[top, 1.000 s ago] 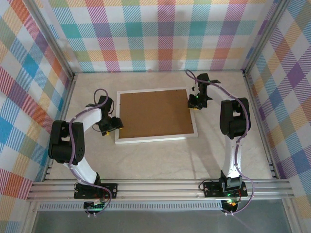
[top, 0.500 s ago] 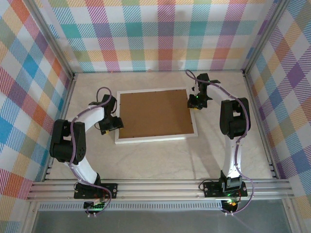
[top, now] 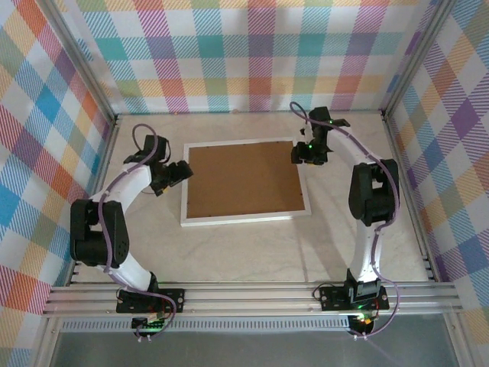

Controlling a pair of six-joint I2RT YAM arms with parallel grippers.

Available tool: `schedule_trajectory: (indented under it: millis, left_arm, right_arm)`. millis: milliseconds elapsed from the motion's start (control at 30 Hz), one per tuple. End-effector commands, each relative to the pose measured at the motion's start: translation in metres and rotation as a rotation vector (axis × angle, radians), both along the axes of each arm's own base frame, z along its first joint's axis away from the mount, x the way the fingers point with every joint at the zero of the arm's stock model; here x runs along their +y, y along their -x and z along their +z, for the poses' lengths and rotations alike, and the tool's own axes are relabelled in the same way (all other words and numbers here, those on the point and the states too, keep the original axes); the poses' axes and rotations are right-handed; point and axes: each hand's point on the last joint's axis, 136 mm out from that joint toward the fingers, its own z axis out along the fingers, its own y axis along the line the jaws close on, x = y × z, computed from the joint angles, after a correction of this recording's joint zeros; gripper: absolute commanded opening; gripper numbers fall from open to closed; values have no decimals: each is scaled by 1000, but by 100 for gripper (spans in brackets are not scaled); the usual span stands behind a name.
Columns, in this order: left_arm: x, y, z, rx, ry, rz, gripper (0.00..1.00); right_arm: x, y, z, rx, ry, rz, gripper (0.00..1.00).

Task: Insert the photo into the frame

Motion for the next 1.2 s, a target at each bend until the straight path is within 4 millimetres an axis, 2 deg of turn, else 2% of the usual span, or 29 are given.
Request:
schedule_trajectory:
  millis: [0,33,133,333,467,600,667,767,967,1167]
  left_arm:
    - [5,-7,2,-60,136,100,96]
    - [8,-8,2,-70,155,118,100]
    - [19,-9,0,-91,199,172,100]
    - [34,-8,-8,-134,264,260,100]
    - [45,-1,-15,-147,306,303,100]
    - [46,7,-24,-125,346,285,100]
    - [45,10,-29,-118,357,279,100]
    - [42,10,-31,-131,384,268,100]
    - [35,4,-29,-139,431,230,100]
    - [32,1,-25,-155,445,212,100]
  right_arm:
    - [52,31,24,-45,19,252,54]
    - [68,40,25,-63,25,328,54]
    - [122,78,23,-106,46,603,55]
    - [214,142,25,-153,-54,950,56]
    - [253,175,14,-285,-81,1162,57]
    - [271,191,3,-339,-141,1273,59]
    - [277,198,-3,-381,-143,1320,65]
    - [284,207,-11,-442,-142,1387,66]
    - [289,211,-33,-565,-20,1480,65]
    - [286,200,-43,-656,80,1486,62]
